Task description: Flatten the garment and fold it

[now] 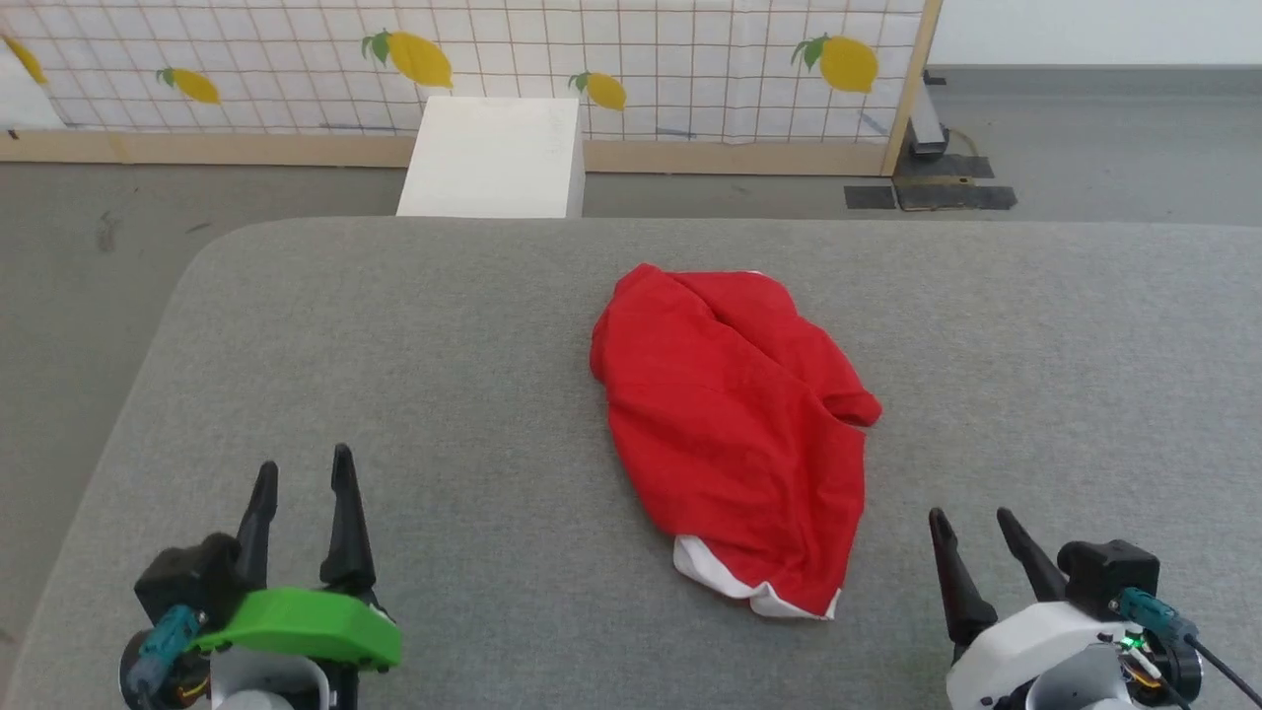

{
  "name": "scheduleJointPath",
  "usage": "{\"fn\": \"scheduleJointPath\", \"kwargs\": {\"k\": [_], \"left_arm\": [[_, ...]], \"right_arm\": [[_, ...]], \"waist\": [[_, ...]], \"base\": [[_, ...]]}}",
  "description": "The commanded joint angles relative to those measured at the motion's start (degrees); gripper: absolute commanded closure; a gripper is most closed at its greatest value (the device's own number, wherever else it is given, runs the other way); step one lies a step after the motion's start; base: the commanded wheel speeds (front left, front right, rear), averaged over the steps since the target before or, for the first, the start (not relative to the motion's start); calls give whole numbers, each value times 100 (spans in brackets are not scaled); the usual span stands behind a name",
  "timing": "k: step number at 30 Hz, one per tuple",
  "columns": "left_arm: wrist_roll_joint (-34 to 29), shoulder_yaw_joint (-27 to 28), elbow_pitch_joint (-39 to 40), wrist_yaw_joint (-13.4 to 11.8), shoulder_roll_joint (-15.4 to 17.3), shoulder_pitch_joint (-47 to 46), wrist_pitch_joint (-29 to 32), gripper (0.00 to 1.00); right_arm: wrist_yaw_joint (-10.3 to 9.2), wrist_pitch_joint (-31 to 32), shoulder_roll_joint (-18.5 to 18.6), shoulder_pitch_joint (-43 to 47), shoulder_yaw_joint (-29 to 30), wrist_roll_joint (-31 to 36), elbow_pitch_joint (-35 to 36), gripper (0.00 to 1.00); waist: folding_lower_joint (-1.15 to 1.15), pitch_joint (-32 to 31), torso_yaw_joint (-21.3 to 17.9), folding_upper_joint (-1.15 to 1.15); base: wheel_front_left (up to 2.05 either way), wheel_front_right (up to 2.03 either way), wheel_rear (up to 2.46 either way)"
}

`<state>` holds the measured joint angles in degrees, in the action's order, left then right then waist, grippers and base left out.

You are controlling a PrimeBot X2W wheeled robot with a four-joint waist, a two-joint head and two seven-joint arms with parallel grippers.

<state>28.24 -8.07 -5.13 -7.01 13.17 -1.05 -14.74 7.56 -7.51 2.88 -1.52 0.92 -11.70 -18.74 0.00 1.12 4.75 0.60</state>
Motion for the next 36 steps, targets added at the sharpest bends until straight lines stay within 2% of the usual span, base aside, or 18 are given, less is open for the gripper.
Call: {"fn": "scheduleJointPath", "kwargs": {"k": [1, 6, 10, 14, 18, 22, 23, 24, 25, 31, 36], "left_arm": [[-93, 72, 55, 60, -81, 112, -25, 0], [-260, 200, 53, 232, -258, 203, -25, 0], [-378, 197, -28, 359, -405, 128, -25, 0], [-429, 186, -146, 510, -542, -4, -26, 0], [-498, 175, -261, 649, -640, -127, -26, 0], [-495, 209, -363, 752, -744, -212, -26, 0], [-499, 221, -379, 771, -762, -219, -26, 0], [-511, 234, -392, 792, -779, -227, -26, 0], [-519, 246, -401, 808, -793, -231, -26, 0], [-600, 402, -385, 872, -845, -163, -26, 0], [-633, 460, -386, 917, -889, -152, -26, 0]], "right_arm": [[-8, 171, -1, 90, 8, 80, 23, 0], [-8, 1107, -1, 11, 1, 49, 102, 0], [-8, 2475, -1, -283, -257, 274, 143, 0], [-8, 3559, -1, -557, -681, 644, 272, 0], [-8, 4192, -1, -708, -996, 873, 267, 0], [-8, 4564, -1, -721, -1153, 851, 104, 0], [-8, 4638, -1, -711, -1151, 820, 77, 56], [-8, 4674, -1, -711, -1138, 798, 83, 72], [-8, 4639, -1, -718, -1127, 765, 120, 100], [-8, 4557, 160, -727, -774, 495, 478, 100], [-8, 4426, 450, -797, 284, 434, 1022, 100]], "waist": [[0, 28, 81, -60], [0, 123, 218, -60], [0, 236, 335, -60], [0, 365, 490, -60], [0, 459, 625, -60], [0, 511, 740, -60], [0, 514, 750, -60], [0, 525, 757, -60], [0, 532, 755, -60], [0, 445, 571, -60], [0, 355, 392, -60]], "base": [[0, 0, 0], [0, 0, 0], [0, 0, 0], [0, 0, 0], [0, 0, 0], [0, 0, 0], [0, 0, 0], [0, 0, 0], [0, 0, 0], [0, 0, 0], [0, 0, 0]]}}
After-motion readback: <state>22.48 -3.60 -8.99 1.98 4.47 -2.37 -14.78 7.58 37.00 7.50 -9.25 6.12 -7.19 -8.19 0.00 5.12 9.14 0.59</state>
